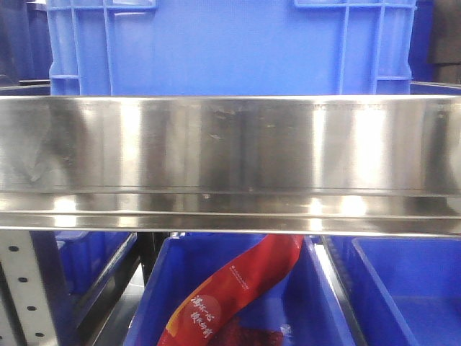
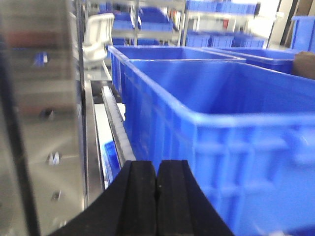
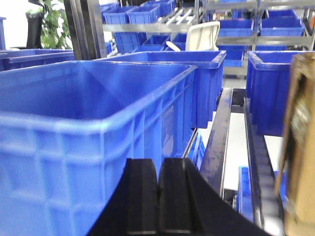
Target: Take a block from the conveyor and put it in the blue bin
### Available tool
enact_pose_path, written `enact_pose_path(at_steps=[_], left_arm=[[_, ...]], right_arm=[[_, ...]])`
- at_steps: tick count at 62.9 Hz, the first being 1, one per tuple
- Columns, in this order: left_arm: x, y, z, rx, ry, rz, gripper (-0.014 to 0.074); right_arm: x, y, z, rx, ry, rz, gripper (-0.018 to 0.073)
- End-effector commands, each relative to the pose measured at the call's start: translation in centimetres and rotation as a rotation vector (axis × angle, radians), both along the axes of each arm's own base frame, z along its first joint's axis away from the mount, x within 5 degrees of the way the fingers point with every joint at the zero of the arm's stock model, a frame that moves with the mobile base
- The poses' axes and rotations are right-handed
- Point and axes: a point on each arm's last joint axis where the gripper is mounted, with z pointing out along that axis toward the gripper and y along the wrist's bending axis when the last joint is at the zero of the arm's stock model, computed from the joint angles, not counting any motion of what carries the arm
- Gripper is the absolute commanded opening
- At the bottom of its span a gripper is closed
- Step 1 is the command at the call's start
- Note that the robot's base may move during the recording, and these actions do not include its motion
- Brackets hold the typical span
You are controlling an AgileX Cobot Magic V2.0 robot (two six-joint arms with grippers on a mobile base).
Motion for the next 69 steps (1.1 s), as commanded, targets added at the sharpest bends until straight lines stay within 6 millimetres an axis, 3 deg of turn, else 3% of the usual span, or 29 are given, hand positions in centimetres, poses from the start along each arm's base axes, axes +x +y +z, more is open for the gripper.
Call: enact_pose_path(at_steps=[1, 12, 24, 69], left_arm=[[-1.6, 0.5, -0.6, -0.027, -0.053, 0.008, -0.0111], [-3.7, 1.2, -1.6, -0.035, -0.106, 0.008, -0.0111], [-4.9, 1.5, -1.2, -0.053, -0.168, 0.008, -0.0111], [-5.0, 1.5, -1.2, -0.055, -0.174, 0.009, -0.0111]], right_arm=[[-1.2, -0.5, -0.4, 0.011, -0.042, -0.012, -0.0167], [-3.0, -0.8, -0.6, 0.014, -0.056, 0.008, -0.0167], [-3.6, -1.0, -0.3, 0.023, -0.085, 0.008, -0.0167], [-3.6, -1.0, -0.3, 0.022, -0.083, 0.009, -0.0167]])
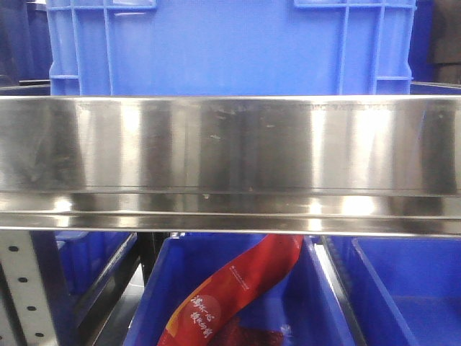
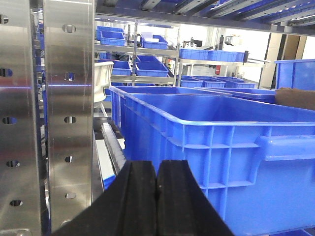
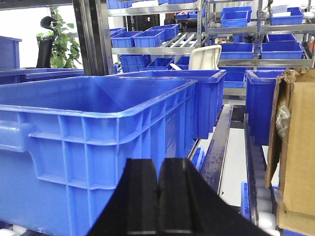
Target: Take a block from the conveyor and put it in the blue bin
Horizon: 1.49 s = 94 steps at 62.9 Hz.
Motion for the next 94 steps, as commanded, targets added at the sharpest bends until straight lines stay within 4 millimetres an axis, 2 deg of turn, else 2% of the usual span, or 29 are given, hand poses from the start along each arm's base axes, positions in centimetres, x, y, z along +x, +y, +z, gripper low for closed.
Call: enact_pose_path(at_steps=[1, 12, 17, 30, 40, 57, 94], left_arm=[[-0.1, 0.1, 0.2, -0.01, -0.02, 0.005, -0.0111], [-0.1, 0.1, 0.2, -0.01, -0.02, 0.005, -0.0111], [-0.1, 0.1, 0.2, -0.01, -0.02, 0.005, -0.0111], [-0.1, 0.1, 0.2, -0.01, -0.02, 0.005, -0.0111], [-0.1, 0.1, 0.2, -0.01, -0.02, 0.005, -0.0111], [-0.1, 0.1, 0.2, -0.01, -0.02, 0.005, -0.0111], [-0.1, 0.1, 0.2, -0.01, -0.02, 0.005, -0.0111]], right_arm=[[-0.1, -0.1, 0.1, 0.004, -0.019, -0.011, -0.0167], [-0.1, -0.1, 0.2, 0.001, -0.024, -0.013, -0.0167], [0.0, -0.3, 0.0, -0.069, -0.049, -0.032, -0.0167], [-0.6, -1.1, -2.0, -0.074, -0.075, -0.11, -0.0167], [-2.0, -2.0, -4.4, -0.109, -0.111, -0.198, -0.0167], [-3.2, -2.5, -10.3, -0.112, -0.12, -0.256, -0.0167], [-3.2, -2.5, -10.7, -0.126, -0.101, -0.255, -0.0167]])
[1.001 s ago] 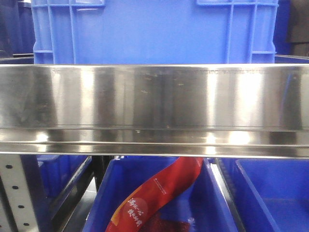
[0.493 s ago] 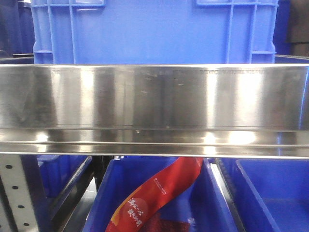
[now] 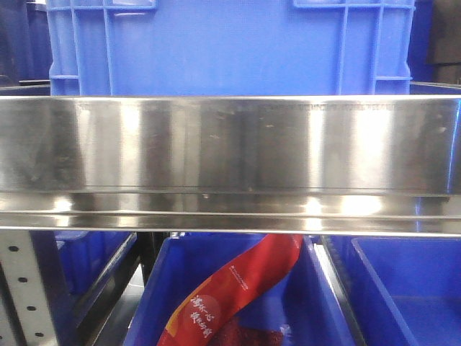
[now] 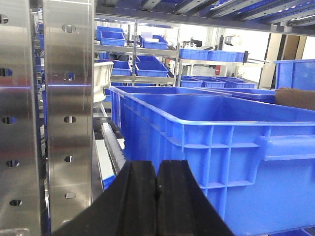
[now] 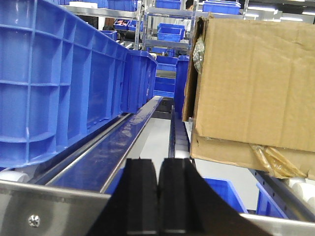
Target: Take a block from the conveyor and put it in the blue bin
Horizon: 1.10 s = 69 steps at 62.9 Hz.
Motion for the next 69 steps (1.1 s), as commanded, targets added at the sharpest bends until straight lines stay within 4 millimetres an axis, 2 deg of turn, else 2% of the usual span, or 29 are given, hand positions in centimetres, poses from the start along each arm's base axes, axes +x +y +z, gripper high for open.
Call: enact_pose_path(at_steps=[1, 55, 69], left_arm=[[-0.12, 0.08, 0.16, -0.01, -0.019, 0.005, -0.0111], [-0.12, 0.08, 0.16, -0.01, -0.019, 0.005, -0.0111], [-0.12, 0.08, 0.16, -0.01, -0.019, 0.005, -0.0111]], right_arm=[[-0.02, -0.05, 0.1, -0.004, -0.02, -0.009, -0.0167], [-0.02, -0.1, 0.1, -0.004, -0.02, -0.016, -0.0167], [-0.01, -0.55, 0.1, -0.004, -0.019, -0.097, -0.0167]])
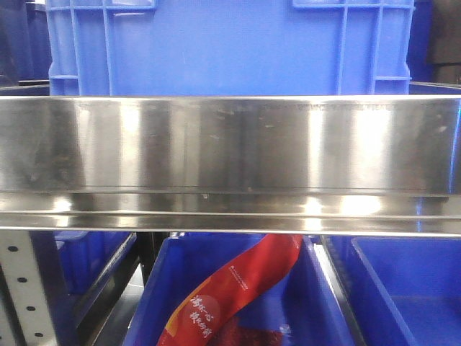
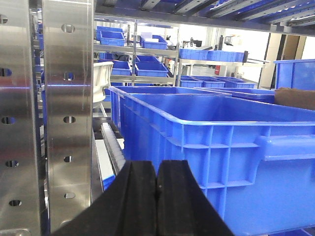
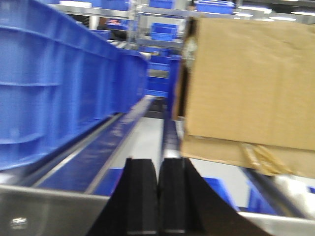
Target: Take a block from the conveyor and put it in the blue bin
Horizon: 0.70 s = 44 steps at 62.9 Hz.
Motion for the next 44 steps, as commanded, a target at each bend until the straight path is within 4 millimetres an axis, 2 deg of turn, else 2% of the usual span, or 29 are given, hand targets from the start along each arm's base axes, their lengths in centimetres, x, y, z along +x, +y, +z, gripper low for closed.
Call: enact_pose_path(at_steps=[1, 44], left_arm=[[-0.12, 0.08, 0.16, -0.01, -0.019, 0.005, -0.0111], [-0.12, 0.08, 0.16, -0.01, -0.019, 0.005, -0.0111]], right_arm=[[-0.03, -0.19, 0.1, -0.005, -0.019, -0.034, -0.0167], [-0.03, -0.21, 0.14, -0.005, -0.023, -0.036, -0.0167]])
